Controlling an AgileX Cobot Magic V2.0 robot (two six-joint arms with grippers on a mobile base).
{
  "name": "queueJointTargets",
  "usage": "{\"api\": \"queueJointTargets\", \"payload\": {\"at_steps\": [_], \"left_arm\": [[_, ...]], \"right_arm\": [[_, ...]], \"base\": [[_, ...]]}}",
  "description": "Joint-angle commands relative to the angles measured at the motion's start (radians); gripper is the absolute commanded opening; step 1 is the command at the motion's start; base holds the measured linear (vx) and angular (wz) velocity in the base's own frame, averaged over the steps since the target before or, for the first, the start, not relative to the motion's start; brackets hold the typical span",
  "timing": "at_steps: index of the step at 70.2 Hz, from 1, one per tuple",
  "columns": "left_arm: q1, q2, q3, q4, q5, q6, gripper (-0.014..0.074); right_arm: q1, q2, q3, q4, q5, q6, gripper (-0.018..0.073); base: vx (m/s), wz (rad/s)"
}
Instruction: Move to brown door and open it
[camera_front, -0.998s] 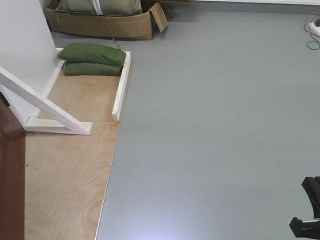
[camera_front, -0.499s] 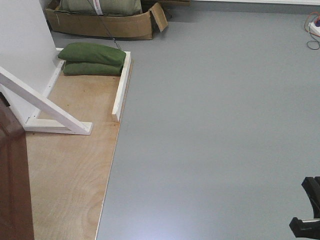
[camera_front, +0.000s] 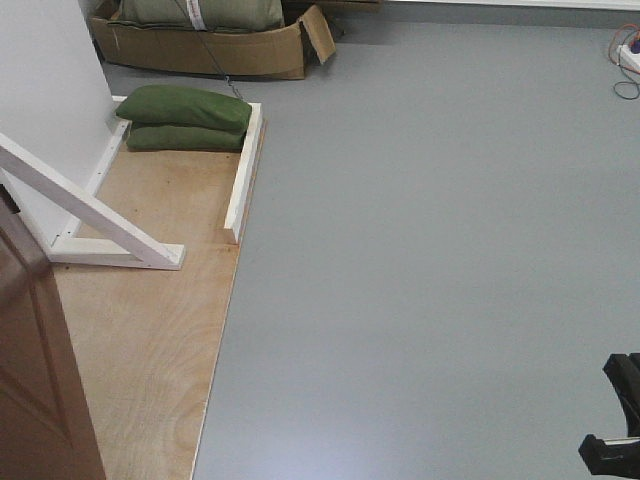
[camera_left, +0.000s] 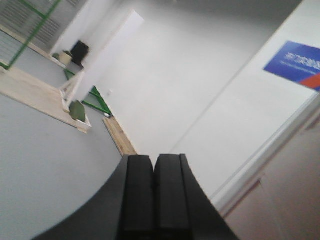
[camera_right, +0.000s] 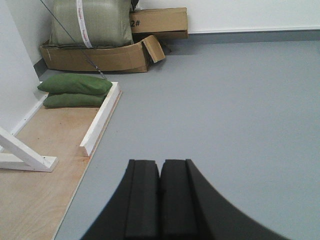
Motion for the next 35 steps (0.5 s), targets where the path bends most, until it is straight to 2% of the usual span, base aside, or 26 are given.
{"api": "queueJointTargets", "payload": {"at_steps": [1,35], "left_arm": [[-0.059,-0.007,-0.031,0.010,0.046,-0.004,0.0017],[-0.336,-0.071,-0.031,0.010,0.165,-0.002,0.0017]], "right_arm": [[-0.001,-0.016,0.002,-0.005,-0.081,-0.012,0.0000],[-0.001,-0.016,0.002,-0.005,-0.081,-0.012,0.0000]], "base": [[0.00,0.00],[0.00,0.00]]}}
